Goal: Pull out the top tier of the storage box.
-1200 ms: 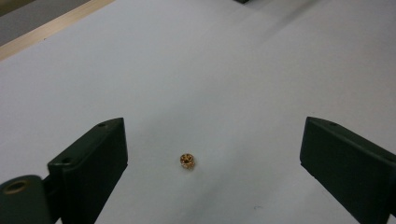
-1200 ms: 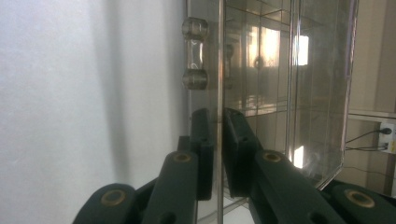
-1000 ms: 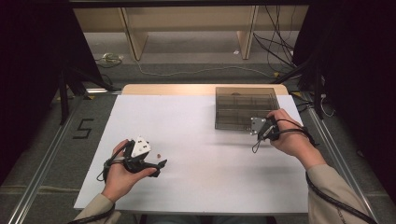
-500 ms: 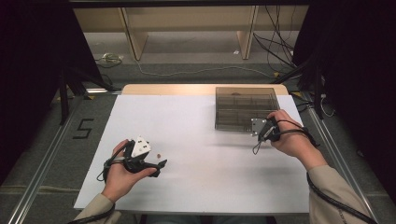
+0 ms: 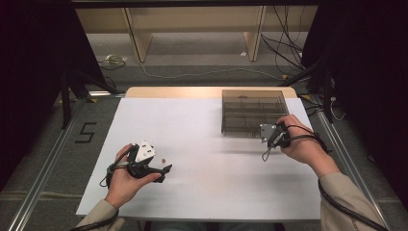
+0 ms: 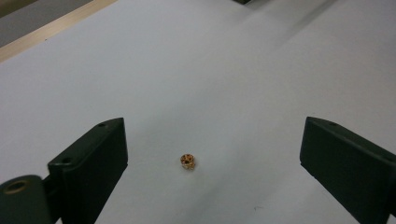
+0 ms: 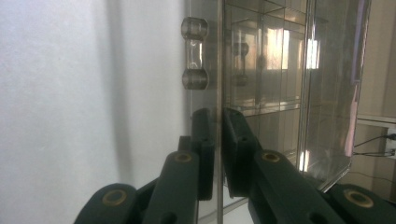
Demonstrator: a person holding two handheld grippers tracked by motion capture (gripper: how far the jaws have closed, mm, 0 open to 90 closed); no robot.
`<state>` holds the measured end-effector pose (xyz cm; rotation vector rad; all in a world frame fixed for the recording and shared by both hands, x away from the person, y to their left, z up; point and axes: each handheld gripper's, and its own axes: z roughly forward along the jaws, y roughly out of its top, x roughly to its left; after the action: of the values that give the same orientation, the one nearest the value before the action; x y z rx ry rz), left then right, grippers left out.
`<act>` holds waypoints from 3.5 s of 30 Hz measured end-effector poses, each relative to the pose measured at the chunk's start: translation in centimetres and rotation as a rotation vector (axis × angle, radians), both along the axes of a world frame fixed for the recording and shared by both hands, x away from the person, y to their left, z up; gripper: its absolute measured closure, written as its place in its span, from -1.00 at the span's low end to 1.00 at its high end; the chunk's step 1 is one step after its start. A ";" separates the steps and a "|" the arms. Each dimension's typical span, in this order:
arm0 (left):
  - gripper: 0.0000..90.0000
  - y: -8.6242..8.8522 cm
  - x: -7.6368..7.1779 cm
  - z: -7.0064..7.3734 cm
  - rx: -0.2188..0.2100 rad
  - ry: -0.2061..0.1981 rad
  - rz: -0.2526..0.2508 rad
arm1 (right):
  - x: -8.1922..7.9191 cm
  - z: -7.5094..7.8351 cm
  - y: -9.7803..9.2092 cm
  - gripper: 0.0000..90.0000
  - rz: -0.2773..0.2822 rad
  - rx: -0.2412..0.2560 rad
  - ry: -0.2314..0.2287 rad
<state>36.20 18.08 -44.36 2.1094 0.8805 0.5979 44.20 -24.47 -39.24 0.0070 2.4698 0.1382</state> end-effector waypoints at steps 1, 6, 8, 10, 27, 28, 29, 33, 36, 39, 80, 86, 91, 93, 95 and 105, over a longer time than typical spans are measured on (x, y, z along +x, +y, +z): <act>-0.83 0.0 0.0 0.0 0.000 0.000 0.000 | 0.0 0.0 0.0 0.88 0.002 -0.001 0.003; -0.83 0.0 0.0 0.0 0.003 0.000 0.000 | -0.2 -0.1 -0.1 0.88 0.004 0.006 0.000; -0.83 0.0 0.0 0.0 0.001 0.000 0.000 | -0.3 0.0 0.0 0.88 0.003 0.001 0.001; -0.83 0.0 0.0 0.0 0.003 -0.001 -0.001 | -0.3 0.0 0.0 0.88 0.009 0.000 0.004; -0.83 0.0 0.0 0.0 0.001 0.000 0.000 | -0.8 -0.1 -0.2 0.88 0.011 -0.003 0.002; -0.83 0.0 0.0 0.0 0.001 0.000 0.001 | -0.7 -0.1 -0.2 0.88 0.017 -0.002 0.002; -0.83 0.0 0.0 0.0 0.001 -0.001 0.001 | -0.8 -0.1 -0.2 0.88 0.016 -0.002 0.003; -0.83 0.0 0.0 0.0 0.001 0.000 0.001 | -0.8 -0.1 -0.2 0.88 0.020 -0.008 0.005; -0.83 0.0 0.0 0.0 0.002 -0.001 0.001 | -0.8 -0.1 -0.3 0.88 0.022 -0.006 0.006; -0.83 0.0 0.0 0.0 0.002 0.000 0.001 | -0.9 -0.1 -0.3 0.88 0.021 -0.009 0.008; -0.83 0.1 0.0 0.1 0.000 0.002 0.002 | -1.4 -0.3 -0.6 0.87 0.007 0.023 -0.002; -0.83 0.1 0.0 0.1 -0.003 0.001 0.002 | -1.4 -0.5 -0.9 0.55 -0.060 0.094 -0.021; -0.83 0.0 0.0 0.1 -0.001 0.001 0.000 | -1.8 -0.3 -1.1 0.33 -0.105 0.170 -0.027; -0.83 0.0 -0.1 0.1 0.000 0.000 0.001 | -1.9 -0.3 -1.1 0.22 -0.131 0.209 -0.035; -0.83 0.0 -0.1 0.1 -0.001 0.000 0.002 | -2.0 -0.5 -1.1 0.15 -0.159 0.252 -0.029; -0.83 0.1 -0.1 0.1 -0.007 0.002 -0.002 | -2.9 -2.1 -0.8 -0.17 -0.206 0.496 0.003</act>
<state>36.10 18.18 -44.29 2.1047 0.8806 0.5904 41.31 -25.24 -41.32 0.4701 2.3583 0.6534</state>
